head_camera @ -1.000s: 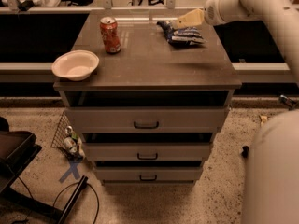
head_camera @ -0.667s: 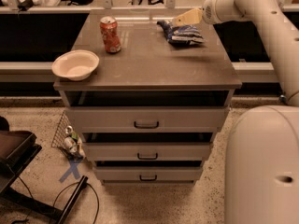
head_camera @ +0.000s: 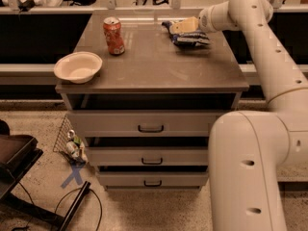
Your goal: Move blue chip bag near paper bowl
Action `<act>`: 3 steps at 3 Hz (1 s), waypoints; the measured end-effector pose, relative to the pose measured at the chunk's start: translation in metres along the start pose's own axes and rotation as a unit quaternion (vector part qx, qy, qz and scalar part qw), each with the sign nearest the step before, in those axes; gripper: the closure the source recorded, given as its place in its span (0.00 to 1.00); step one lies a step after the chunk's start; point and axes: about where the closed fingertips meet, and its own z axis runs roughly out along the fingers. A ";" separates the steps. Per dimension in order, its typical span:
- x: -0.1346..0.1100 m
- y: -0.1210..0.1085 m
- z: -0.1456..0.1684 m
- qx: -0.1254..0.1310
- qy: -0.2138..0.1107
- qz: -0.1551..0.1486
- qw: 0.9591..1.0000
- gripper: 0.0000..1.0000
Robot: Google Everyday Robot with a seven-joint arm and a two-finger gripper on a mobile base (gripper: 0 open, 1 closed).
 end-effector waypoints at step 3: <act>0.018 0.020 0.036 -0.030 0.019 0.011 0.999 0.72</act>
Offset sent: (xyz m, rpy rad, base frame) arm 0.0056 0.0231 -0.0230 0.0215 0.0421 0.0346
